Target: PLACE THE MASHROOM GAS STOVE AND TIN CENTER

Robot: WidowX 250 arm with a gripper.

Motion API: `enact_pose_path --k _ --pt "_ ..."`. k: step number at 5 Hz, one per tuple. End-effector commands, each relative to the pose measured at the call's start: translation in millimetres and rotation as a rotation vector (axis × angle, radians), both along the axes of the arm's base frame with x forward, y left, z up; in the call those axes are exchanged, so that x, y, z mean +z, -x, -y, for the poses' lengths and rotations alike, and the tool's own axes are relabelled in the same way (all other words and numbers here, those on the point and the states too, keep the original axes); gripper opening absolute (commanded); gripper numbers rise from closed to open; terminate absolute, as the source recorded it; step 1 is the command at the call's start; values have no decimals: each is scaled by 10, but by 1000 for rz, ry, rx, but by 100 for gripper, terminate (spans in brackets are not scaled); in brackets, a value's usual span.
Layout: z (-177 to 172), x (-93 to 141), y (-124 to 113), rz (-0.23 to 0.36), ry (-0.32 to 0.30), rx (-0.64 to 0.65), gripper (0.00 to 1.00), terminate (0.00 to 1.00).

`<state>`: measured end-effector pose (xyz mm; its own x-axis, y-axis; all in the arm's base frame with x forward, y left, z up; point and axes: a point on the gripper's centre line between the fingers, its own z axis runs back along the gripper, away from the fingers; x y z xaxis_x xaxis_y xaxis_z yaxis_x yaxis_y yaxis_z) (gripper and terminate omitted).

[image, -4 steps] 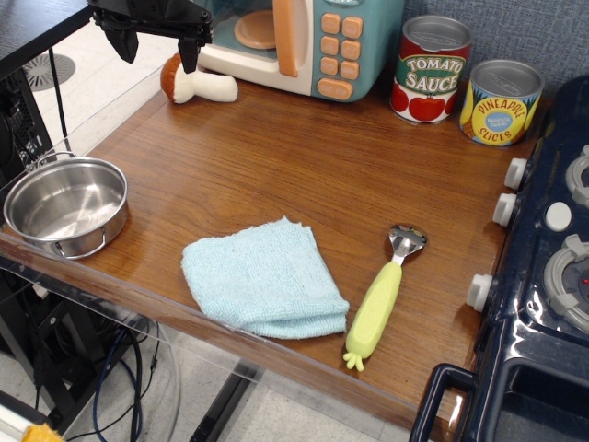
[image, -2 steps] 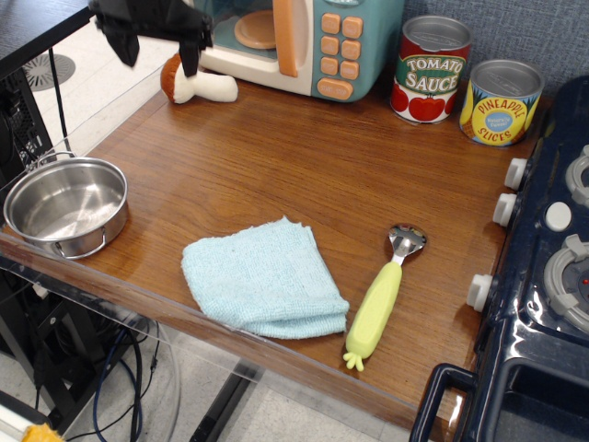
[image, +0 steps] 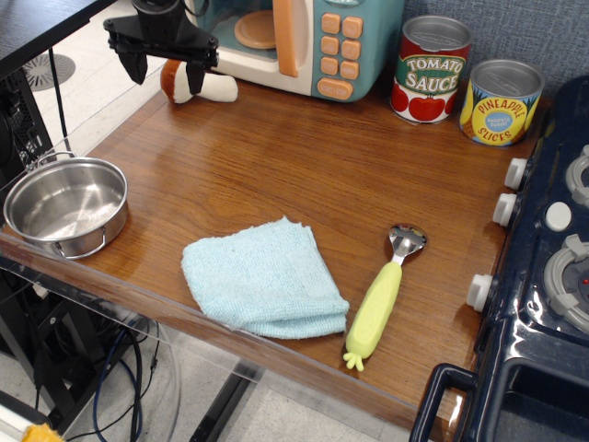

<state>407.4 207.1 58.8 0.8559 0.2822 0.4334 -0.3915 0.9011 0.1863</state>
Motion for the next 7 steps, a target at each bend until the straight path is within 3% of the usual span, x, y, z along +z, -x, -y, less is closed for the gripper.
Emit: enact_pose_path --k 1,2,3,7 --pt "-191 64 -333 39 10 -8 100 0" --pt "-192 3 -425 39 20 -41 100 0" --pt "-198 -3 -416 47 22 -32 0 0" --pt "-135 196 -339 89 31 -57 0 0"
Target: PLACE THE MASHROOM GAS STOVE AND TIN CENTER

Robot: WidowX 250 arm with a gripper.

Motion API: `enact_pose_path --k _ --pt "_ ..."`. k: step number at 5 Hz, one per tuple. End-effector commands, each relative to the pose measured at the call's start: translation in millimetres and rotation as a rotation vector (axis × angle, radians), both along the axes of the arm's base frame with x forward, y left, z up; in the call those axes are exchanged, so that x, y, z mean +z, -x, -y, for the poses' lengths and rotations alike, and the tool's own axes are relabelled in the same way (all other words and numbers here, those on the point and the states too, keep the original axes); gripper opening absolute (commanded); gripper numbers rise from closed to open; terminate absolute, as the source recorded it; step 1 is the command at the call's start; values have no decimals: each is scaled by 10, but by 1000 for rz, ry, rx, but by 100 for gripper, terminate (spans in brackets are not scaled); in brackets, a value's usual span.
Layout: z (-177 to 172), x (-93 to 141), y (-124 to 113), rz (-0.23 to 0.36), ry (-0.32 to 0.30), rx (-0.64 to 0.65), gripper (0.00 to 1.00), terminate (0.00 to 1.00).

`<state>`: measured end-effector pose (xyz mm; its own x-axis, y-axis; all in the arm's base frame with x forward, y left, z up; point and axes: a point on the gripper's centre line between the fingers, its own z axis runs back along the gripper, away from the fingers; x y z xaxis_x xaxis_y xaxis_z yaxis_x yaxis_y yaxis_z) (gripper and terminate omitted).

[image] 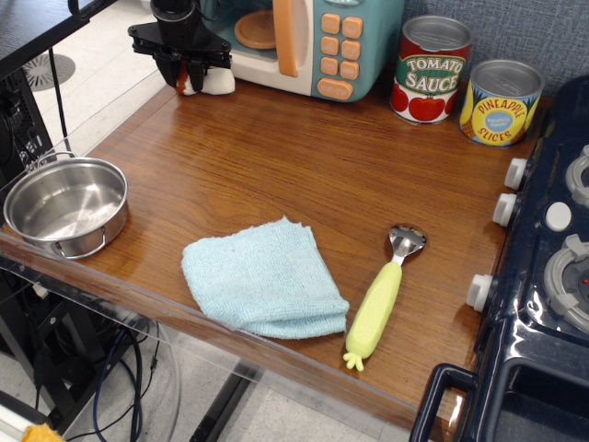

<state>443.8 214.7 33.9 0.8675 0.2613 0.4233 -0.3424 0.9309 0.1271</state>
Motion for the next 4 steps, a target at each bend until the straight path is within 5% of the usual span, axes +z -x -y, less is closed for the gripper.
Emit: enact_pose_path --k 1,2,4 --pt "-70 640 149 69 -103 37 0 0" --pt "-87 931 421 91 -153 122 0 0" --pt "568 1090 660 127 -21 -19 0 0"
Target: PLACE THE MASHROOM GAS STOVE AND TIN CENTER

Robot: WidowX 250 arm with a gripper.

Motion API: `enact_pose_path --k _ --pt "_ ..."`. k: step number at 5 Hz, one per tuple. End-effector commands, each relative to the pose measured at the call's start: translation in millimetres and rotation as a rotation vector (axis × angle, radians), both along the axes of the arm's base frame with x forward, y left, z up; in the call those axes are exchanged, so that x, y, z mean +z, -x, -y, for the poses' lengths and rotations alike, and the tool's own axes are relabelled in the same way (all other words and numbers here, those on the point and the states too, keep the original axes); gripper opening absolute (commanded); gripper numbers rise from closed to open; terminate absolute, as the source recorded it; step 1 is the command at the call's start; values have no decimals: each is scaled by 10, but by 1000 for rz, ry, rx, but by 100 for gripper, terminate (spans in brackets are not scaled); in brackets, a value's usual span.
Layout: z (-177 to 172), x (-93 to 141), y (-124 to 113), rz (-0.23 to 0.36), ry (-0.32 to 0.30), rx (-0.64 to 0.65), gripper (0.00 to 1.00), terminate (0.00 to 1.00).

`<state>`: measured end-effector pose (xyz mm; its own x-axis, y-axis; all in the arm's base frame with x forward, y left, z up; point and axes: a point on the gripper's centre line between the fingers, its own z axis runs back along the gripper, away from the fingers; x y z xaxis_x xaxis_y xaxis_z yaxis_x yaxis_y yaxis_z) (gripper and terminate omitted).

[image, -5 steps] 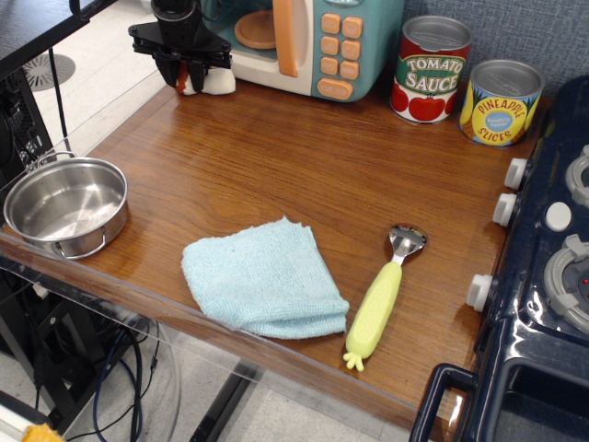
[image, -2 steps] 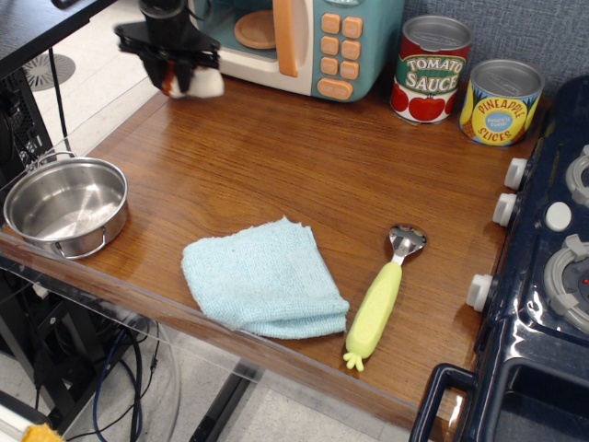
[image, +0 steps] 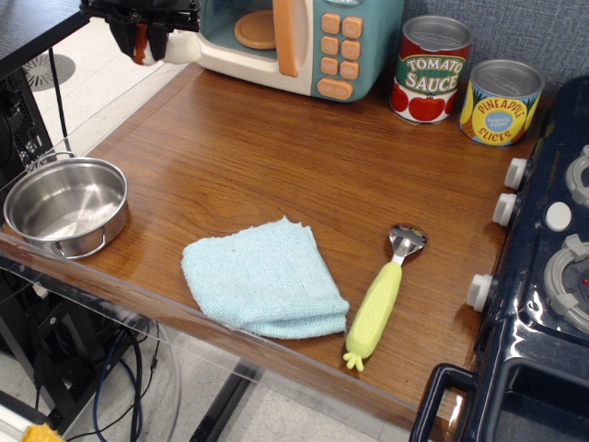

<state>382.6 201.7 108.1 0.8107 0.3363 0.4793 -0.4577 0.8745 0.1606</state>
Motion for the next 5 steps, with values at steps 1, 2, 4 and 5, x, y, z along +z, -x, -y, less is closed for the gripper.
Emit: enact_pose_path --k 1,2,4,5 --pt "919 386 66 111 54 -274 0 0" --pt "1408 357 40 114 83 -391 0 0" --pt "2260 94 -147 83 70 -519 0 0" --pt "2463 -64 -284 62 60 -545 0 0"
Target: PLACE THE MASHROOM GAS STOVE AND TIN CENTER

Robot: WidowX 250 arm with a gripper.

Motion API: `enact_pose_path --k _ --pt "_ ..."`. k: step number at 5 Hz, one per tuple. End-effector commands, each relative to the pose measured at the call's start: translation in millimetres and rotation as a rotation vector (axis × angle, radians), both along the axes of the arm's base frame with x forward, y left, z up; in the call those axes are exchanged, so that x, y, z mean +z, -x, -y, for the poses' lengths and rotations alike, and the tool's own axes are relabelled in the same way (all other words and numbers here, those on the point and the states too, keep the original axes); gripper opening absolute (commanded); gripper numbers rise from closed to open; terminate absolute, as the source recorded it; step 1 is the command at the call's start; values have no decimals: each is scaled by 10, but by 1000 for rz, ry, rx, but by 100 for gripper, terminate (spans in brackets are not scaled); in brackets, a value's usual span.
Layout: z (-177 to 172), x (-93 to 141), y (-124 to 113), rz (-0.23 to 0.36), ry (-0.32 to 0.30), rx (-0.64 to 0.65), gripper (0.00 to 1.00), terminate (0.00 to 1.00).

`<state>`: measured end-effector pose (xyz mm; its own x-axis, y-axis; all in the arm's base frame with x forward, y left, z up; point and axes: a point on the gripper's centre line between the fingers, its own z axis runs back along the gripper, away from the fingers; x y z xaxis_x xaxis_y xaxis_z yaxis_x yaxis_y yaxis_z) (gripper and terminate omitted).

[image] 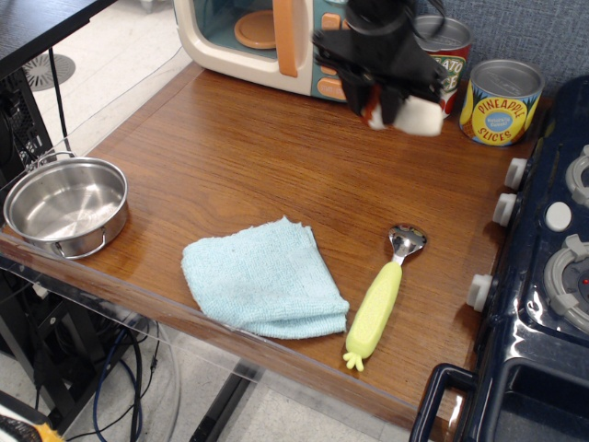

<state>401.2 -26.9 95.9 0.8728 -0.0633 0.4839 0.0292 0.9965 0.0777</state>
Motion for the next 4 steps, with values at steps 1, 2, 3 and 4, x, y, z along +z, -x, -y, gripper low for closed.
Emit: enact_pose_path --k 1,2,3,4 --pt "221 -70 -209 36 -25 -32 0 0" --pt "286 -153 -321 29 -44 -45 0 0" --pt "311 -189 -412 13 -14 -32 0 0" --pt "301 -238 -445 -16 -23 -23 100 0"
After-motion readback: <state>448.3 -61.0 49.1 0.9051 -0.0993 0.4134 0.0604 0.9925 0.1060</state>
